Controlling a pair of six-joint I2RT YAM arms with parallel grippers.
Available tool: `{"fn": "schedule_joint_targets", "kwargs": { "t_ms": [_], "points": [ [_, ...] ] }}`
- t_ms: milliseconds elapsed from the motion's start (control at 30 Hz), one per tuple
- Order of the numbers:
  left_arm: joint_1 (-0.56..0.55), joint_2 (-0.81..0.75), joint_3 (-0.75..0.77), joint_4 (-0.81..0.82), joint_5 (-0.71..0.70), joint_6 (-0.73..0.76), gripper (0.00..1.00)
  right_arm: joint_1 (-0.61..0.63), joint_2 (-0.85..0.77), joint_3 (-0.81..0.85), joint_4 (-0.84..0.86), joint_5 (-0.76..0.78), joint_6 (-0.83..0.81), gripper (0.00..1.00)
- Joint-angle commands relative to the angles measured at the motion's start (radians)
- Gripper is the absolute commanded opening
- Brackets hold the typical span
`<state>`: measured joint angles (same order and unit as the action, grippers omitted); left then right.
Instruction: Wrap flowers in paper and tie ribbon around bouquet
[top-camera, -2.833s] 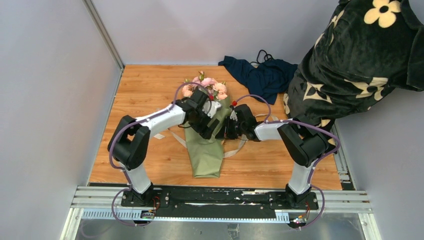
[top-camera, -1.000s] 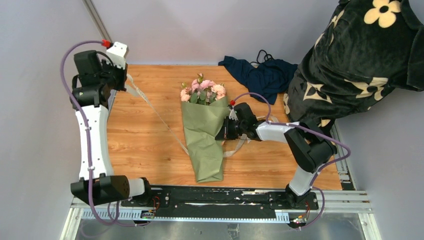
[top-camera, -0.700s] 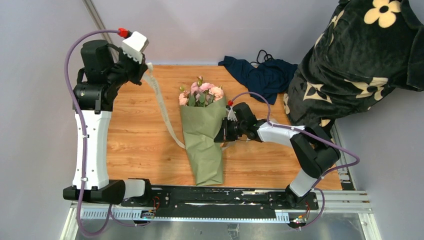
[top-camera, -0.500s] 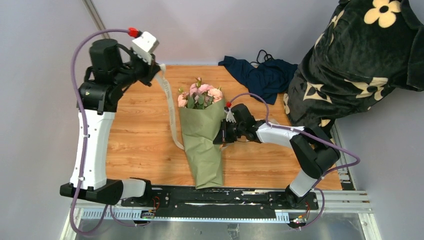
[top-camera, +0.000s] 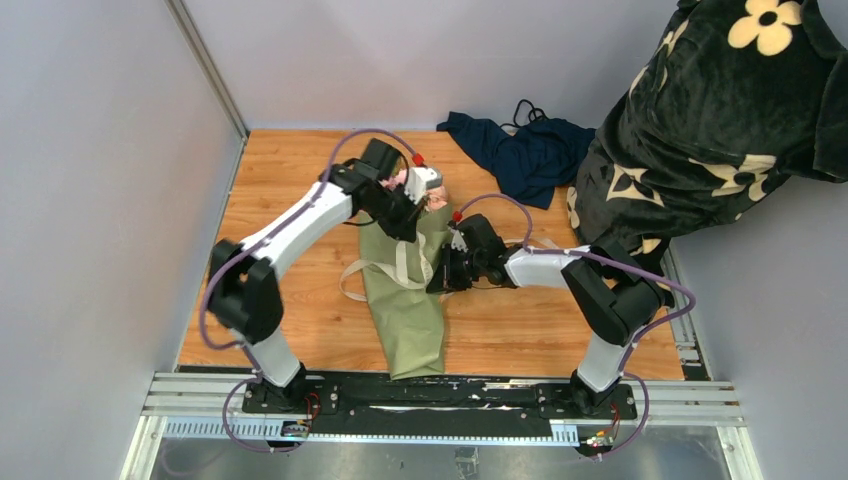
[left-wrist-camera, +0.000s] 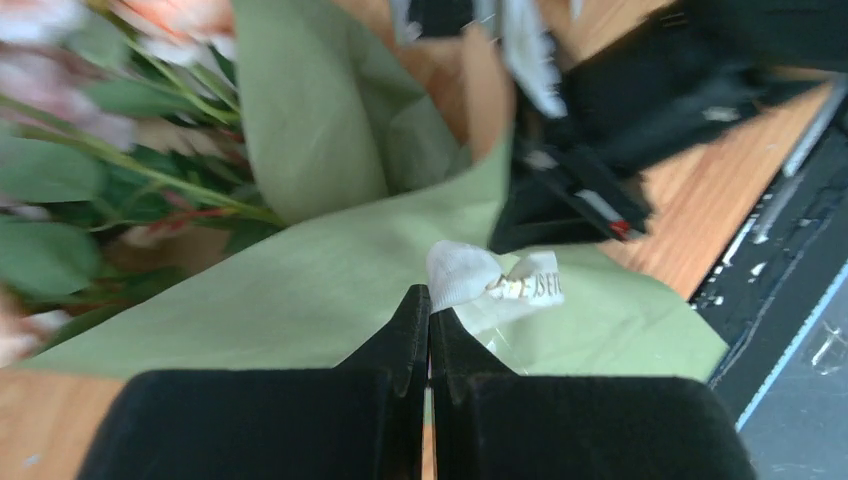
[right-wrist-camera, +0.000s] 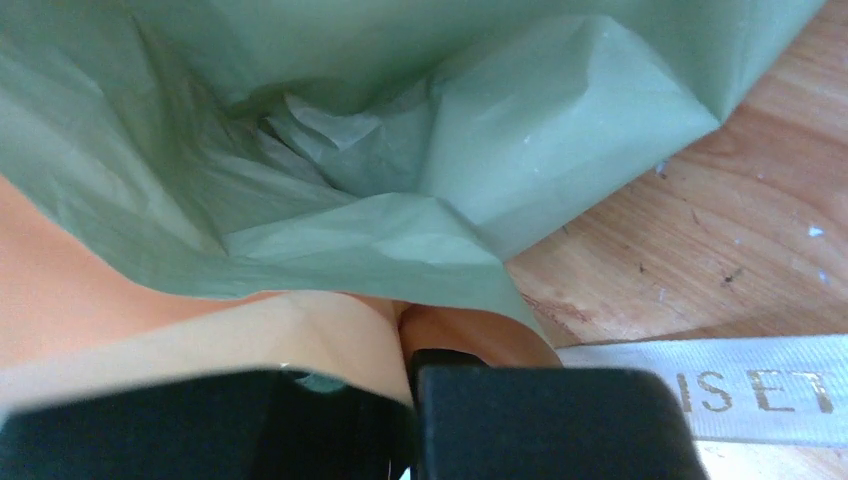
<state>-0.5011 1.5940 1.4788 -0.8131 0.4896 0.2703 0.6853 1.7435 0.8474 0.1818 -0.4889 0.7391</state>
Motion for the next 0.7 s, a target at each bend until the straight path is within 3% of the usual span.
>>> {"fn": "schedule_joint_targets", "kwargs": {
  "t_ms": [0,267,667],
  "points": [
    [-0.024,0.161,-0.028,0.101,-0.028,-0.065,0.00,0.026,-0.004,-0.027,0.006,0.070,0.017,0.11],
    [-0.055,0.403,0.016,0.174,-0.132,-0.129,0.00,0.065,-0.135,-0.044,-0.061,0.190,0.019,0.30],
    [-0.064,0.428,-0.041,0.224,-0.217,-0.121,0.00,0.034,-0.550,-0.032,-0.538,0.484,-0.133,0.42]
  ]
}}
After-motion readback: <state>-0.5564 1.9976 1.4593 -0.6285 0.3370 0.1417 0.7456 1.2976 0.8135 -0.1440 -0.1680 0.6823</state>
